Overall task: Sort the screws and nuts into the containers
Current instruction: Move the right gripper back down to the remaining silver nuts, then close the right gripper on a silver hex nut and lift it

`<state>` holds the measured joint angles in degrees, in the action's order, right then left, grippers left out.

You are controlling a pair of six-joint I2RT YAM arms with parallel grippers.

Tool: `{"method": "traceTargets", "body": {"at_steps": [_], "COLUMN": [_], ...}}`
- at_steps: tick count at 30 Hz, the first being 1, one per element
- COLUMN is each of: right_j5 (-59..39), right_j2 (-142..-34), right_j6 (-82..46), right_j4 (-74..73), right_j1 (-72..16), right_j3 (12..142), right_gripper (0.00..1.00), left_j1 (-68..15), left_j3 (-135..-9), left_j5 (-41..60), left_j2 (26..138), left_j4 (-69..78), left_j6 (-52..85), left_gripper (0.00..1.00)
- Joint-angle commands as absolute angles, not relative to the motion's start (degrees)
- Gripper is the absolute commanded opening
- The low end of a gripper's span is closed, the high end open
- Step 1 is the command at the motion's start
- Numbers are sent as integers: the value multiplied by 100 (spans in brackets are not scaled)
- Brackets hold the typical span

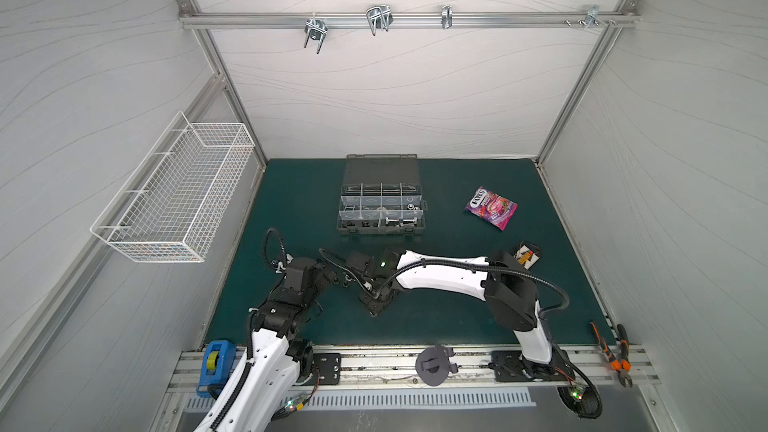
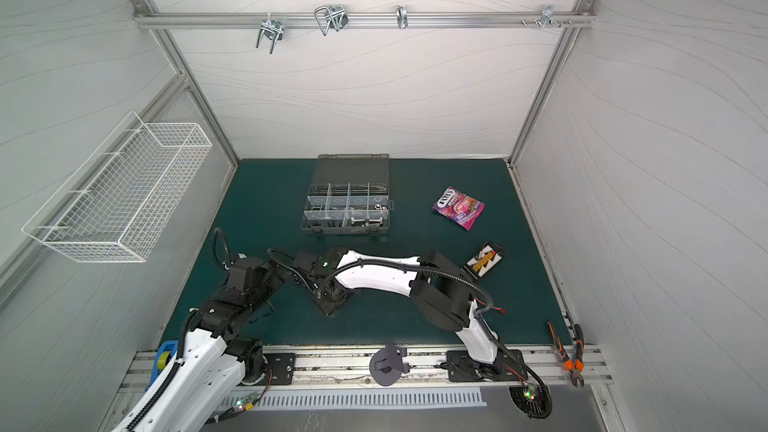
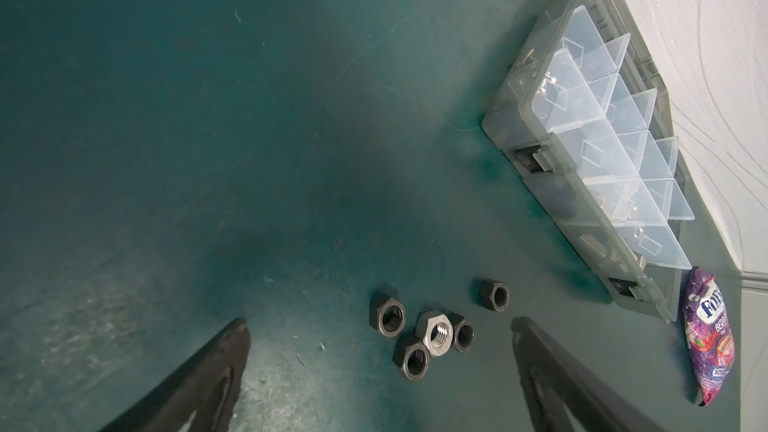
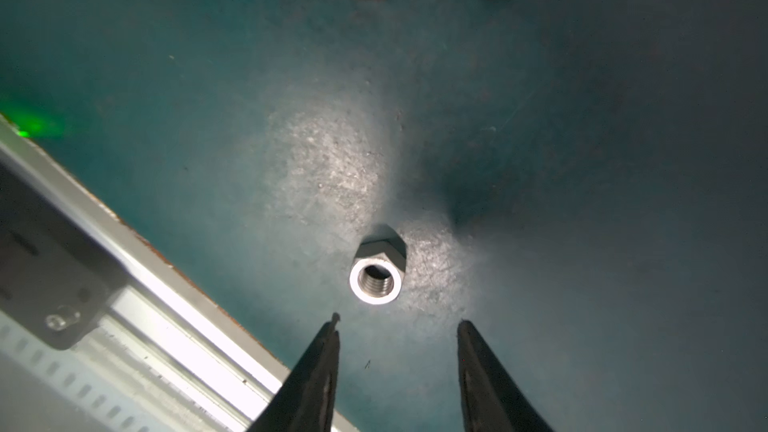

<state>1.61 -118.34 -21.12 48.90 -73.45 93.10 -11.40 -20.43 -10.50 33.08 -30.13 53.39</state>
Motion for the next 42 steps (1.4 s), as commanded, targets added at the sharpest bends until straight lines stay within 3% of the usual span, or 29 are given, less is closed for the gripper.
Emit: {"method": "traceTargets", "body": {"at_steps": [1,20,42], "right_j5": [-15,189,255], "right_j2": [-12026,-12615,-12732], "right_j6": [-2070,-1964,-2047], "right_j4": [4965,5036,5093], "right_j1": [-7440,-7505,-7472], "right_j3": [9452,9654,9626], "right_gripper": [48,45,20], "left_j1": [-1116,-1116,-1116], "left_j3": [-2012,-1925,-1880], "left_j5": [-1152,-1092,-1073], "left_j2": [3261,3329,3381], "left_j4": [-3030,-2909,-2843], "left_j6": [5449,5475,5458], "left_gripper": [99,99,99]}}
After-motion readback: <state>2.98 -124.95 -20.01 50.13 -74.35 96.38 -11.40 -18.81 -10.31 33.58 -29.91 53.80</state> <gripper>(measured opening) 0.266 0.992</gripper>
